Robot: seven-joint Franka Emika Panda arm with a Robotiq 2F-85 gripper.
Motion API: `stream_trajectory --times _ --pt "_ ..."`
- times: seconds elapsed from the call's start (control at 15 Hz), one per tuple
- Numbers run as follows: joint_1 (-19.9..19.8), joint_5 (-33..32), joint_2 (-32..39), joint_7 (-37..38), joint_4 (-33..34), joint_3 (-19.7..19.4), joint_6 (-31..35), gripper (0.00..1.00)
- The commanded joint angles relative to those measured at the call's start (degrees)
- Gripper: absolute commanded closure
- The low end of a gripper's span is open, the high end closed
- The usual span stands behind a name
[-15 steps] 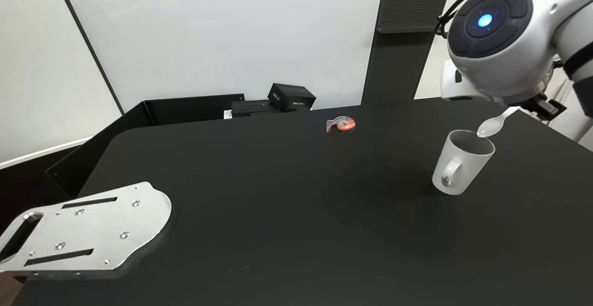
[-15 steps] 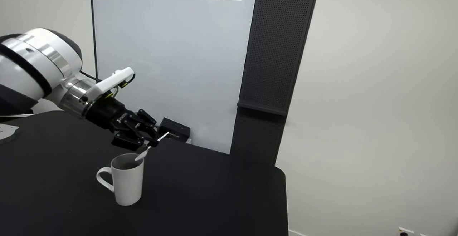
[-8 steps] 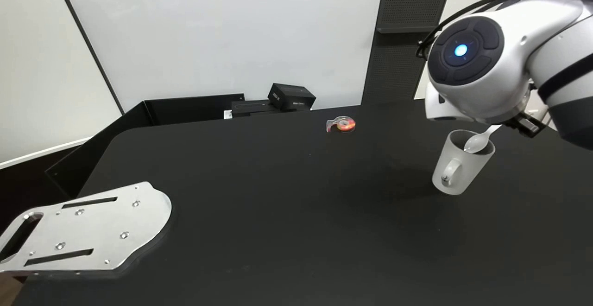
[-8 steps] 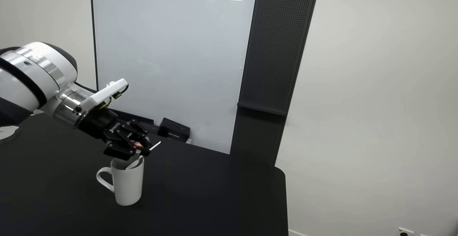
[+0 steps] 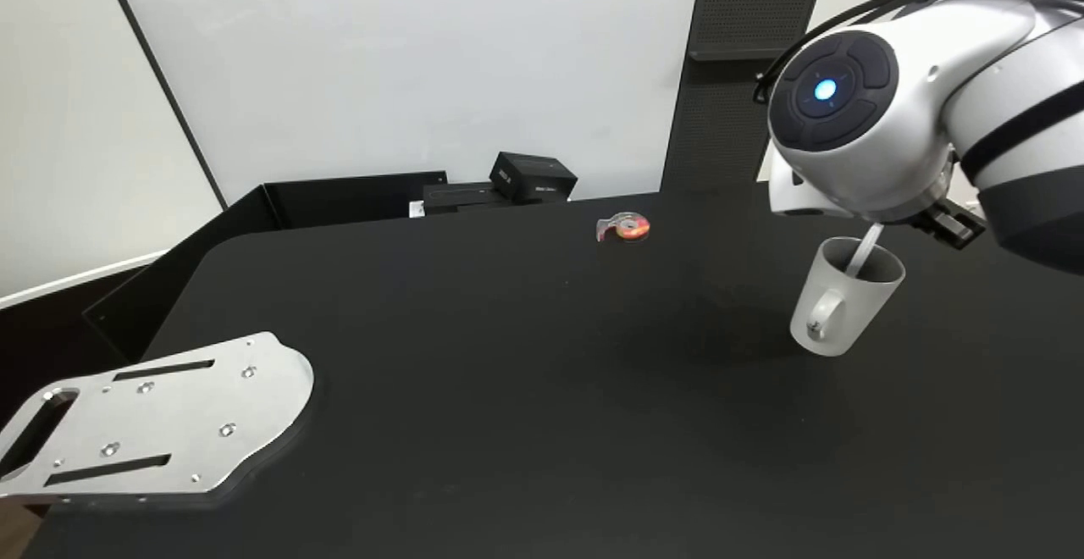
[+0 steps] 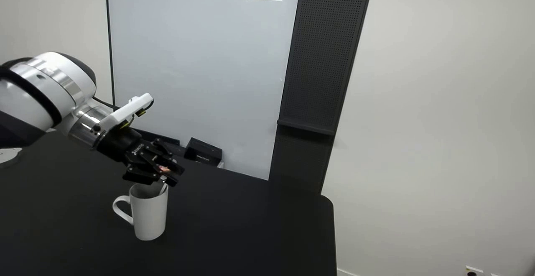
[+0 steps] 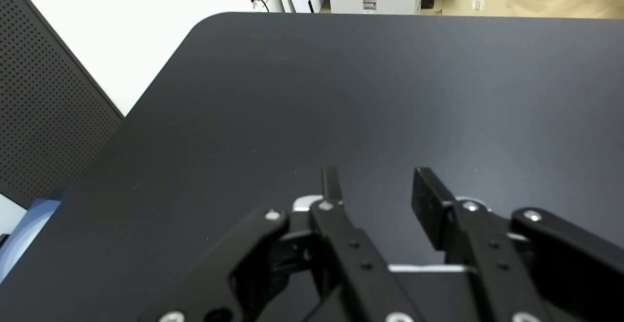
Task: Pick up the white spoon from the table and put it in the mug cup
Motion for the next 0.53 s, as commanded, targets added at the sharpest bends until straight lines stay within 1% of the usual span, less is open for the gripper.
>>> stream_trajectory --times 0.0,0.2,0.27,0.47 --pt "-0.76 0.91 -0.34 1.08 1.2 -0.31 -0.12 0.27" --pt "-1.61 2.7 -1.61 0.81 1.2 -0.33 0.17 0.05" --pt "-2.06 4.24 -2.26 0.45 1.23 -0.22 0.53 0.01" --pt "-3.89 13.62 -4.96 0.18 1.26 0.07 2.09 0.0"
